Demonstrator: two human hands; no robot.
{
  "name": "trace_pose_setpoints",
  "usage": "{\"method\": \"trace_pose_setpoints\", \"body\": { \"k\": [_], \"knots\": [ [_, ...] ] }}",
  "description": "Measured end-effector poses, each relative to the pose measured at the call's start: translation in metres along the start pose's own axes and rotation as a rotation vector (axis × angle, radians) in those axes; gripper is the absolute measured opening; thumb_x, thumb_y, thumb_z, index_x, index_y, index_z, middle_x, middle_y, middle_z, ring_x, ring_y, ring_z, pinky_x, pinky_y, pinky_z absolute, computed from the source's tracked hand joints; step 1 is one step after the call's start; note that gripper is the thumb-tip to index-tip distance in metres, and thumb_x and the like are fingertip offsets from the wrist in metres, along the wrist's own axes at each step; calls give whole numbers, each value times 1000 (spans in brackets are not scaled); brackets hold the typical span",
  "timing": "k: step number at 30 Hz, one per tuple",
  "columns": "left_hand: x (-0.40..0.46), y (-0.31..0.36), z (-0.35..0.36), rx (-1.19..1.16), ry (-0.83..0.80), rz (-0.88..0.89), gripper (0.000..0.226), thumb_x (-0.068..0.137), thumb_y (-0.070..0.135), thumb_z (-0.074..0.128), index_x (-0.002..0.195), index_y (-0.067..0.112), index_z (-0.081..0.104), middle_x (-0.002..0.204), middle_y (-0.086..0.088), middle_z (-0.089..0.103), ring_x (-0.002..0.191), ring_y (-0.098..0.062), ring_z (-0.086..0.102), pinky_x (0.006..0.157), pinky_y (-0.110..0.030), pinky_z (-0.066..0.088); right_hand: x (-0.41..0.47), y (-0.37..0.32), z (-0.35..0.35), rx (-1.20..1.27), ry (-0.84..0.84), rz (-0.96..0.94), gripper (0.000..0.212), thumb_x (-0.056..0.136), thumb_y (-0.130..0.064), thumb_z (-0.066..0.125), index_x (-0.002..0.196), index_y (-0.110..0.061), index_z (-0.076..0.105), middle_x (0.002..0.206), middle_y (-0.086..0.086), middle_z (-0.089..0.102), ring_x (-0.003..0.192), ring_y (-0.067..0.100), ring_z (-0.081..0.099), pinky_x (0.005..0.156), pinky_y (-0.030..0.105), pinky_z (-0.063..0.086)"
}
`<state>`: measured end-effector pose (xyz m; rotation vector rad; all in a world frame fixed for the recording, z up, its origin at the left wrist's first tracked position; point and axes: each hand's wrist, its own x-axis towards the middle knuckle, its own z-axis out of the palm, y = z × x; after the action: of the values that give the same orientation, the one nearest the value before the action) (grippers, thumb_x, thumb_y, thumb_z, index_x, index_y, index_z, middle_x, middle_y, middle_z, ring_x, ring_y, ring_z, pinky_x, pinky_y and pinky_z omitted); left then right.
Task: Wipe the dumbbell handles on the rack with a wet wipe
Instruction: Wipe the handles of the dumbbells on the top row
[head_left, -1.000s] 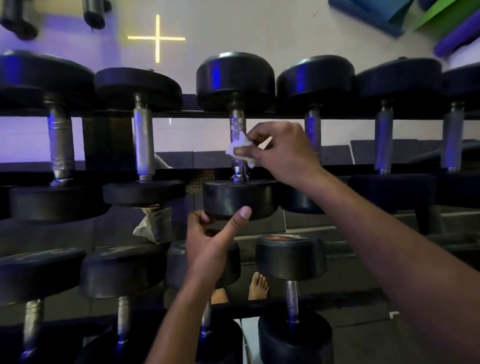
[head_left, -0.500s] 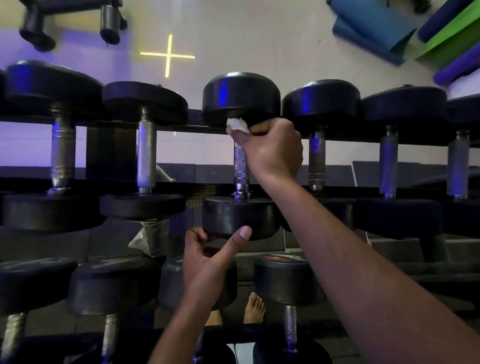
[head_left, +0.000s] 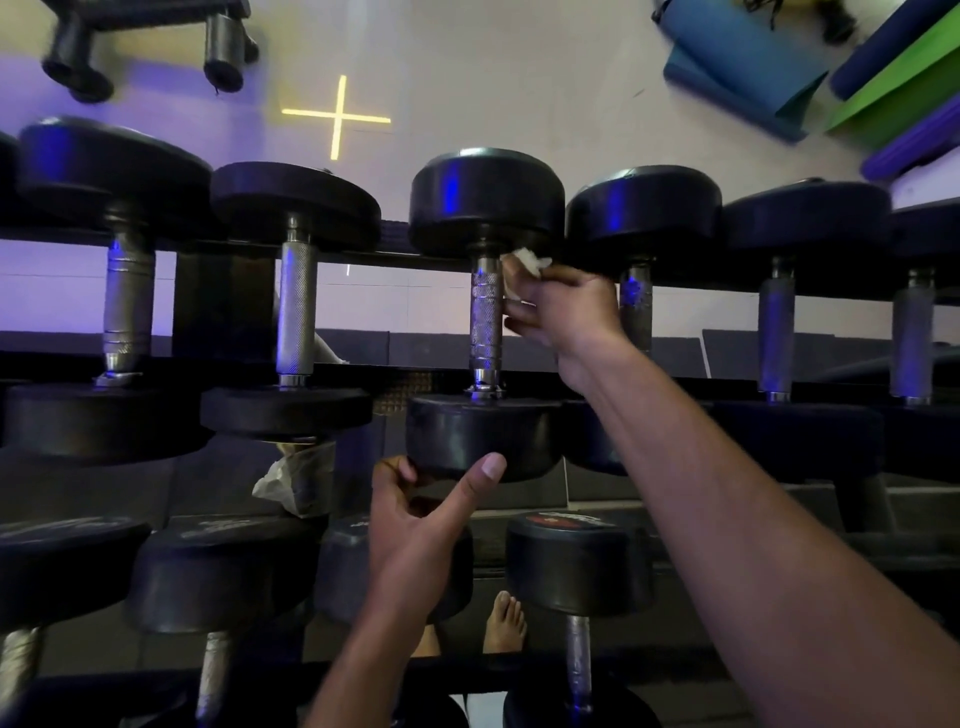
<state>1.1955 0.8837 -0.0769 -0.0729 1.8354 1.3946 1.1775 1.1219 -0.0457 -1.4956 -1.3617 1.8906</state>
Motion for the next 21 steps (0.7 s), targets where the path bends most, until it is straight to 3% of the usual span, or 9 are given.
{"method": "trace_pose_setpoints", "body": {
  "k": [3,6,9,11,15,21],
  "knots": [
    [-1,0,1,-14,-12,-6,100,50,77,91,118,15,54,110,-7,77,95,-28,76,84,-43,56,1,-5,-4,3,-114,83,4,97,-18,77,96,-20,73,90,-3,76,82,19,76,80,47,66],
    [0,1,1,-5,-18,-4,103,50,78,91,121,13,54,112,-10,76,90,-22,73,83,-41,55,4,-10,-1,-51,-91,59,13,99,-10,72,91,-18,68,80,0,73,72,20,74,86,50,62],
    [0,1,0,10,-20,-6,103,51,78,91,123,14,56,114,-12,76,91,-27,74,84,-44,57,6,-13,-2,-107,-85,43,18,99,1,65,97,-16,68,81,0,71,63,17,73,81,44,63],
    [-1,1,-1,25,-20,-3,101,51,78,90,123,16,57,114,-12,77,99,-32,75,88,-47,58,6,-15,-5,-124,-122,32,14,100,-5,66,94,-18,68,83,1,71,68,19,74,81,46,63],
    [1,1,-1,50,-19,3,103,51,79,90,123,15,56,116,-18,74,94,-27,73,90,-50,58,10,-17,-8,-69,-165,38,10,100,-16,72,91,-19,69,85,0,68,82,22,70,83,52,65],
    [0,1,-3,60,-17,15,100,53,79,89,124,16,57,112,-9,72,102,-32,73,94,-54,59,12,-8,-19,-219,-264,76,10,96,-12,76,95,-22,75,80,-8,72,76,9,69,81,36,63]
  ]
}}
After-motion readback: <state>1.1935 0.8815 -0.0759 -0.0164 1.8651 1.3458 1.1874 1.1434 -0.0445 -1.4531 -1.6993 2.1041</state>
